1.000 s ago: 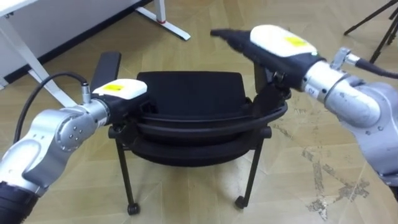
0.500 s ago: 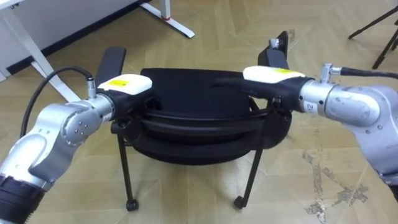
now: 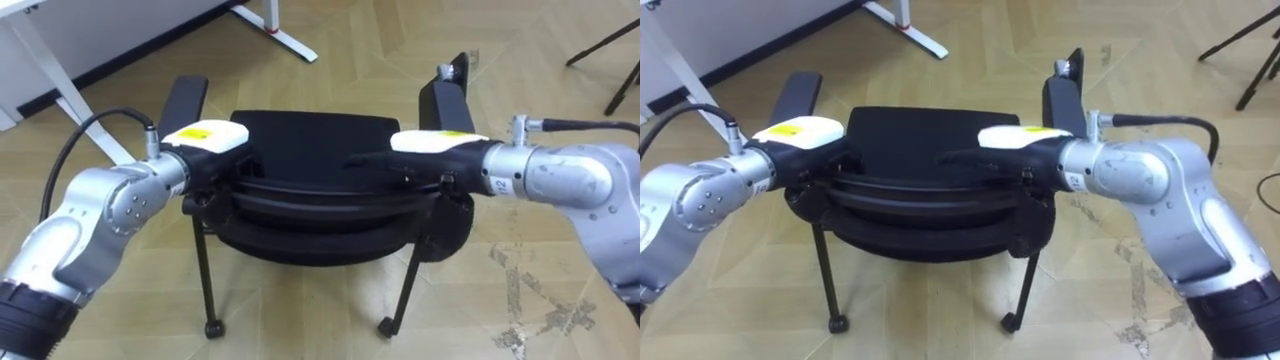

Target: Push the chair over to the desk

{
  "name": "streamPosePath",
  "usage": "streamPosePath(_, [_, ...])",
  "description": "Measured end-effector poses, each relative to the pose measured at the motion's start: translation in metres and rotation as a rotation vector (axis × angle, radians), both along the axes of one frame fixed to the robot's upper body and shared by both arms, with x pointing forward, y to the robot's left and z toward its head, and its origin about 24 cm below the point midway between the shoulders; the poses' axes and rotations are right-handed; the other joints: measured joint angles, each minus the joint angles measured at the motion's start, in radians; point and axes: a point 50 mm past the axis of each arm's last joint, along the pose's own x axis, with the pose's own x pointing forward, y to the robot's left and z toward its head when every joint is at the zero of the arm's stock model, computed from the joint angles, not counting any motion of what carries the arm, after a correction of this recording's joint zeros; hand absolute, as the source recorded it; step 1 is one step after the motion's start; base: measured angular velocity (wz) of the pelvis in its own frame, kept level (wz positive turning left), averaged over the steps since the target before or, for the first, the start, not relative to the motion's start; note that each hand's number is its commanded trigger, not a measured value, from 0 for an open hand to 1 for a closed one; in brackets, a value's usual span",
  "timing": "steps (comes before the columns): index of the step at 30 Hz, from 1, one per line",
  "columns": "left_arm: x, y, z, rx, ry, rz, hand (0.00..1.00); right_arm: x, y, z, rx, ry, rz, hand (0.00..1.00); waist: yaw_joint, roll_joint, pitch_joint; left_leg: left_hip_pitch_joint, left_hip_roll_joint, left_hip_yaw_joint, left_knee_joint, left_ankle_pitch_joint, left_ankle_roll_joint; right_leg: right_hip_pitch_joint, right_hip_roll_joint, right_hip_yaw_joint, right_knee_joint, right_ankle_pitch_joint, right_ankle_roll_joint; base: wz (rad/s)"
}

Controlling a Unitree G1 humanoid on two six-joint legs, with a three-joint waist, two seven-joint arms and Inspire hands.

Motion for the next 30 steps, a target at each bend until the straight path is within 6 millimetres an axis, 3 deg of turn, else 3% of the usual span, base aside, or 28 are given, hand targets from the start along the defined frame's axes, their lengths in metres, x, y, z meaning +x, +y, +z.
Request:
streamPosePath(8, [-0.004, -0.007, -0.01, -0.009, 0.004, 0.003, 1.0, 0.003, -0.012, -0.028, 0.139, -0.031, -0.172, 0.0, 0.003, 0.037, -0.0027, 0.013, -0.001, -0.001, 0.0, 0.0, 0.0, 0.024, -0.001, -0.006, -0.015, 0.001, -0.001, 0.02])
streamPosePath(12, [-0.004, -0.004, -0.014, -0.009, 0.011, 0.029, 1.0, 0.005, -0.009, -0.04, 0.232, -0.075, -0.244, 0.0, -0.005, 0.04, -0.0039, 0.011, -0.001, -0.002, 0.013, 0.0, 0.0, 0.027, -0.001, -0.025, -0.015, 0.004, -0.002, 0.0])
streamPosePath(17, [-0.004, -0.009, -0.025, -0.028, 0.033, 0.051, 1.0, 0.006, -0.01, -0.055, 0.304, -0.122, -0.333, 0.0, -0.015, 0.059, -0.007, 0.023, -0.002, -0.015, 0.014, 0.0, 0.0, 0.047, -0.002, -0.033, -0.018, 0.008, -0.002, 0.06])
streamPosePath(24, [-0.005, -0.016, -0.026, -0.016, 0.056, 0.03, 1.0, 0.008, -0.014, -0.061, 0.387, -0.175, -0.416, 0.0, -0.031, 0.078, -0.0089, 0.0, -0.001, -0.029, 0.033, 0.0, 0.0, 0.05, -0.001, -0.052, -0.029, 0.011, -0.006, 0.07])
streamPosePath(30, [-0.006, -0.017, -0.027, -0.012, 0.067, 0.023, 1.0, 0.009, -0.014, -0.066, 0.406, -0.186, -0.446, 0.0, -0.031, 0.076, -0.011, -0.013, 0.0, -0.039, 0.049, 0.0, 0.0, 0.048, -0.001, -0.061, -0.027, 0.016, -0.006, 0.04])
